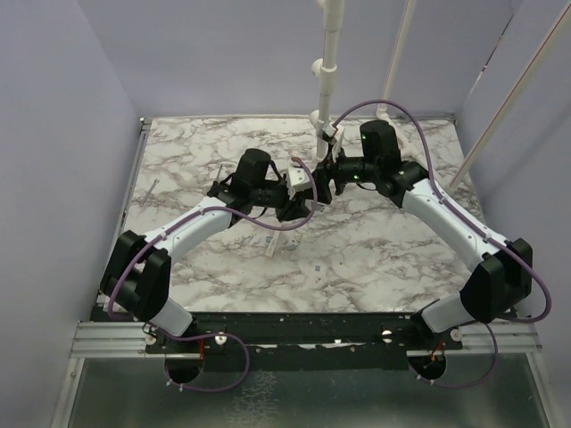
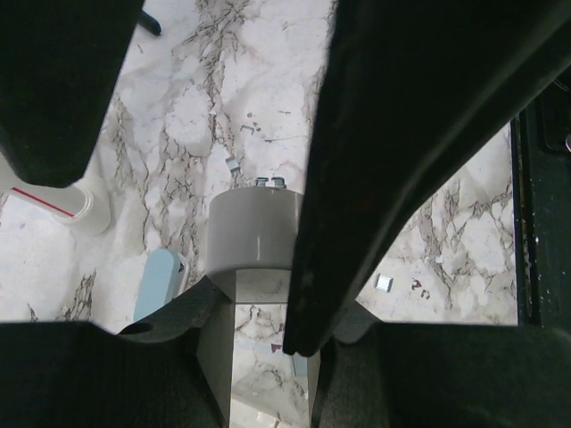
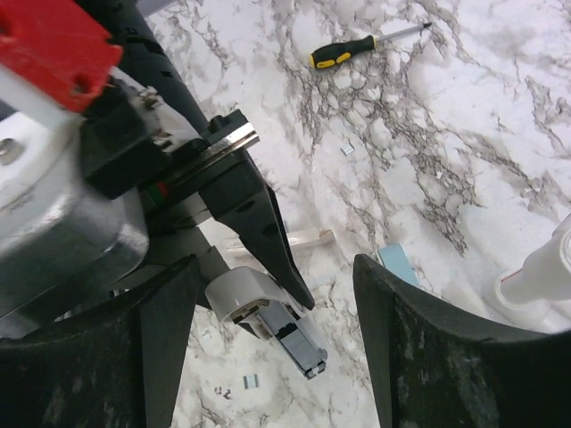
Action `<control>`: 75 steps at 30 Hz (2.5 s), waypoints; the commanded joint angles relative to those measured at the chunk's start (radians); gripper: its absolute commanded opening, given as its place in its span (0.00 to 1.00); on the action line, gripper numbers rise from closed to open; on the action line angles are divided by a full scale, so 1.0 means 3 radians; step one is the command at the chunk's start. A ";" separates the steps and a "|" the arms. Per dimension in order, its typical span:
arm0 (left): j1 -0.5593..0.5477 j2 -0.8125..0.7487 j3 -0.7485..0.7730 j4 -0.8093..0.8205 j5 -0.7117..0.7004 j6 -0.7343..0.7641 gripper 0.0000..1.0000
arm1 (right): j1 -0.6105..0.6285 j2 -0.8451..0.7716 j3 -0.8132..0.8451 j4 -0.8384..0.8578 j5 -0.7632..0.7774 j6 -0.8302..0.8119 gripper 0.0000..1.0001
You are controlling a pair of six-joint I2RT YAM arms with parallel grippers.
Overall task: Load the staples into the stapler
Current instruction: Close the stapler at the center of the board.
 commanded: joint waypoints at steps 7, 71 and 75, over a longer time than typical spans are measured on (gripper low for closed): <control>-0.0051 -0.0041 0.0027 0.0186 -0.0300 -0.0044 0.00 | -0.0013 0.0103 -0.0112 0.0090 0.0493 0.0346 0.69; 0.0015 0.0480 0.0400 0.0601 0.0445 -0.2000 0.00 | 0.0664 -0.0602 -0.1153 0.0259 0.2374 -0.2812 0.88; 0.0015 0.0450 0.0349 0.0623 0.0559 -0.1967 0.00 | 0.0718 -0.0540 -0.1156 0.0350 0.2543 -0.2848 0.83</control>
